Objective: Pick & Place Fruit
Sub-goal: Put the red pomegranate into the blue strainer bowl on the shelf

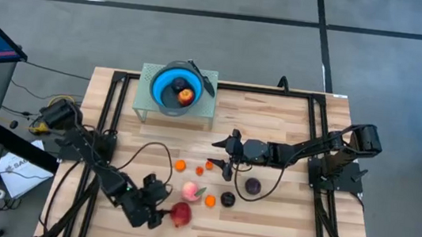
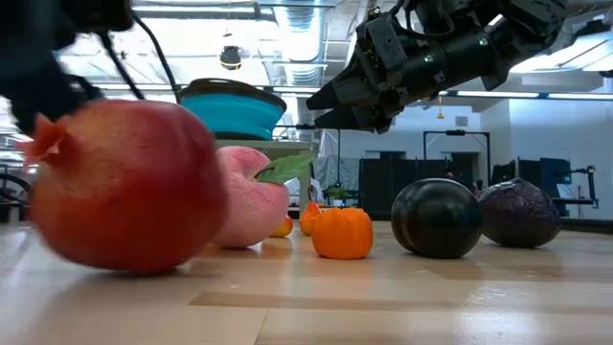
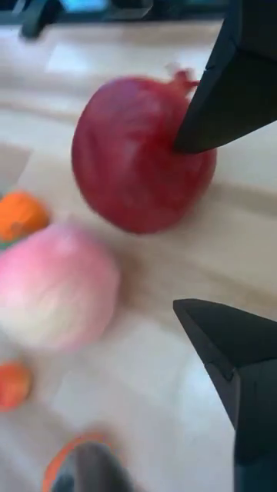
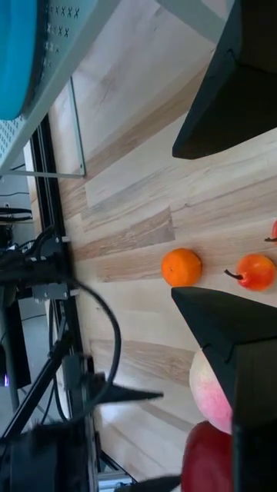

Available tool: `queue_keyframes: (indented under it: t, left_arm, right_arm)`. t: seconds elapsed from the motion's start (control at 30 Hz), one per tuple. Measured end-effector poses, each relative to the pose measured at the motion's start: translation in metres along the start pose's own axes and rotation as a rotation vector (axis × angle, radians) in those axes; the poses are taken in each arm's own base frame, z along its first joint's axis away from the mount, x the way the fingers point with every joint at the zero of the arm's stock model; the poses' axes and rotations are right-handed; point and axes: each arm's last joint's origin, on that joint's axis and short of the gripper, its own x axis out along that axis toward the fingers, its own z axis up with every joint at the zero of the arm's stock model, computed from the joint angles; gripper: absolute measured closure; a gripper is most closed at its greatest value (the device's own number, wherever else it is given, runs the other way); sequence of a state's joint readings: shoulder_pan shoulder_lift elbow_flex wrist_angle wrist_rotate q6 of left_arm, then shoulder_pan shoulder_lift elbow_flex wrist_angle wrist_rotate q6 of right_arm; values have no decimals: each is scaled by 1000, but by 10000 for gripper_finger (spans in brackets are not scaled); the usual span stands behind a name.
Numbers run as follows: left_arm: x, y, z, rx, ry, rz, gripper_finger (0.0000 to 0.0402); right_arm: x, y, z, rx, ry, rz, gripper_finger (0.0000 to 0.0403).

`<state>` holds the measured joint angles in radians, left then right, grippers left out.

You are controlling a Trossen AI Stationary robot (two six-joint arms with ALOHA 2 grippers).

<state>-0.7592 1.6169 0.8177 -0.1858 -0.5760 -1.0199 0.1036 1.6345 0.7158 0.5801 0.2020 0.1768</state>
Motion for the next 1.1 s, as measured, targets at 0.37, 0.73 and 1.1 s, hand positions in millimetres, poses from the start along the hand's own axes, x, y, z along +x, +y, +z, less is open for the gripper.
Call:
queue_keyframes:
  t: [0.37,0.73,1.1]
  left_arm:
    - [-31,-10,24,524,-25,-184,83]
    - [7,-14,3,432,-39,-67,83]
    - [34,-21,-12,127,-120,-45,83]
  right_arm:
    - [0,0,0,14,0,1,122]
    - [-1,3,1,34,-11,9,122]
    - [-1,3,1,60,-11,7,122]
